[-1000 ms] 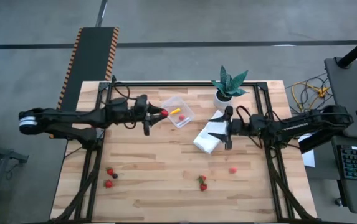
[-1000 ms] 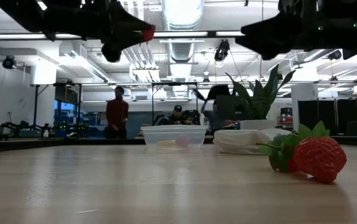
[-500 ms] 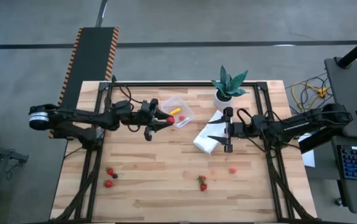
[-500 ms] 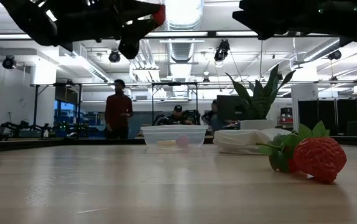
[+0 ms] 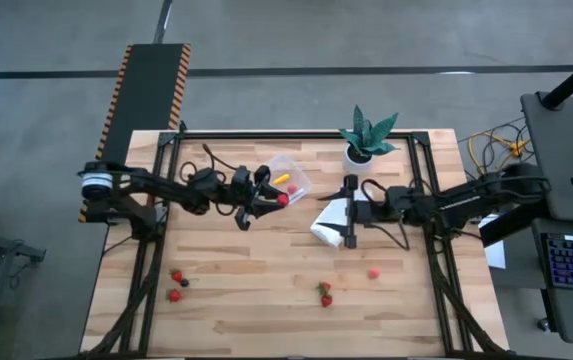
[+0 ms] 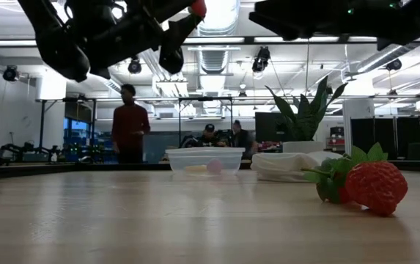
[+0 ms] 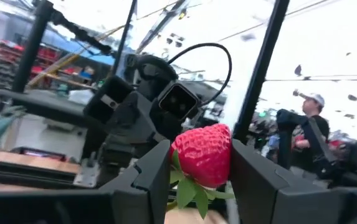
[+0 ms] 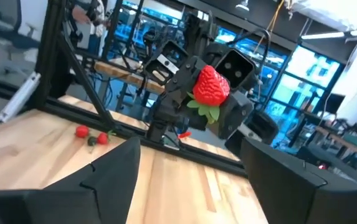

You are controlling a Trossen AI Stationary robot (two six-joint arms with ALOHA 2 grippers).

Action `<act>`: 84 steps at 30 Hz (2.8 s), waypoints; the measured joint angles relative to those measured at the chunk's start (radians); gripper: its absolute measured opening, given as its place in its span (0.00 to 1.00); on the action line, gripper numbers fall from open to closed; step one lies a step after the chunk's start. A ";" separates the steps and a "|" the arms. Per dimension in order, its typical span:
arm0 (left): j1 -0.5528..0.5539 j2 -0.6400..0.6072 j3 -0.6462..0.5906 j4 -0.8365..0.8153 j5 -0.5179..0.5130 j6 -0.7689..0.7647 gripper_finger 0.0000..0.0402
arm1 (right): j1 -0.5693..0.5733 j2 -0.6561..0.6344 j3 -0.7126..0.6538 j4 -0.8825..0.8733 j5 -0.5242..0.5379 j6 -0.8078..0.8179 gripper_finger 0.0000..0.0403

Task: Pick and placing Produce into tupperware
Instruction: Put the strawberry into the transparent bin

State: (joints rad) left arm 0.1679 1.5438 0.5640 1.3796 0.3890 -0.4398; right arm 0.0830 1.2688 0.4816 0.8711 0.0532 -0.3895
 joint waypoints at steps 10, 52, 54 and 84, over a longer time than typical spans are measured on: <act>0.000 0.085 0.027 0.061 0.027 -0.034 0.31 | 0.000 0.139 0.139 0.000 0.002 -0.180 0.73; -0.020 0.092 0.090 0.042 0.024 -0.015 0.31 | -0.024 0.222 0.241 0.002 0.026 -0.292 0.59; -0.019 0.092 0.089 0.042 0.023 -0.015 0.31 | -0.024 0.222 0.241 0.002 0.026 -0.292 0.58; -0.019 0.092 0.091 0.026 0.019 0.001 0.31 | -0.024 0.220 0.261 -0.011 0.022 -0.302 0.32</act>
State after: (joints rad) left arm 0.1493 1.6360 0.6548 1.4059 0.4080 -0.4385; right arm 0.0593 1.4891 0.7429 0.8604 0.0750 -0.6918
